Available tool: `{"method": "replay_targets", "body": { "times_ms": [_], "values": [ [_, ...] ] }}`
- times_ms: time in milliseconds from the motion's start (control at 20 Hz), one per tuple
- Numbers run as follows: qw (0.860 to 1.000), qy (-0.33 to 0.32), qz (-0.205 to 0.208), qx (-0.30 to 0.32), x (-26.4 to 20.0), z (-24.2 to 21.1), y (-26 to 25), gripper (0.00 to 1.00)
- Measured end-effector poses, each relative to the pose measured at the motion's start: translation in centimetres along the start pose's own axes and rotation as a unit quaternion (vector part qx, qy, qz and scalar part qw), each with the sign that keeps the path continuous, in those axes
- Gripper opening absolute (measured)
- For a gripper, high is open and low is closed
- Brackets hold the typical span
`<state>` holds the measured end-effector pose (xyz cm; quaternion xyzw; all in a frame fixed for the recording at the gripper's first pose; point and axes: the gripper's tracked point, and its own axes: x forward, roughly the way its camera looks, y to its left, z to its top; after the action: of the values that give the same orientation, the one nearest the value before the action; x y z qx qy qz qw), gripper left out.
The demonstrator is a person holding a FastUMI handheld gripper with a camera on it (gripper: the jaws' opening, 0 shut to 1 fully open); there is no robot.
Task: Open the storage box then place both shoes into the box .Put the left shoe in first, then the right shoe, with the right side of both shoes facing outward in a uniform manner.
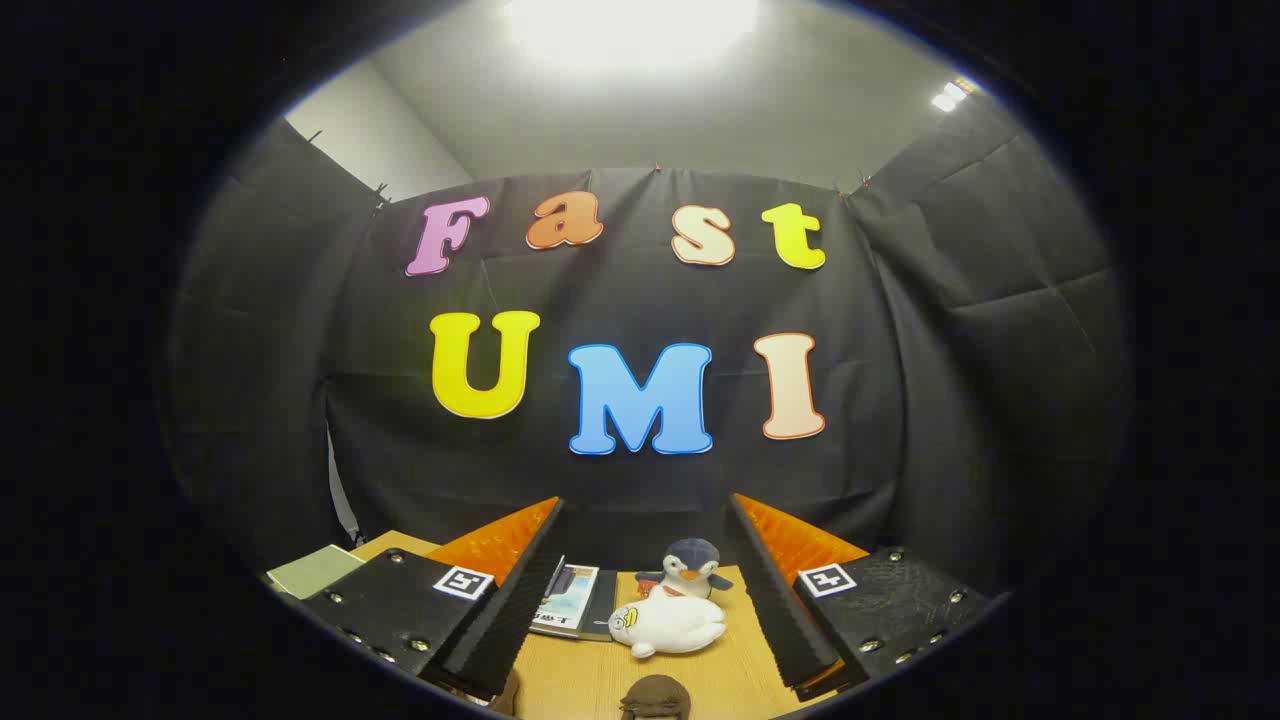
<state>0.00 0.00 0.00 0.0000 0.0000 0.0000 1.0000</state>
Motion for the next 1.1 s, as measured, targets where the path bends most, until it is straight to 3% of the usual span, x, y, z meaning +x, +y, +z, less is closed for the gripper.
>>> {"method": "replay_targets", "body": {
  "times_ms": [500,1100],
  "values": [
    [1.000,-0.014,-0.013,0.006,0.6,0.8,-1.6,0.95],
    [1.000,-0.005,0.001,0.004,1.4,-0.2,-1.3,0.96]
  ]
}}
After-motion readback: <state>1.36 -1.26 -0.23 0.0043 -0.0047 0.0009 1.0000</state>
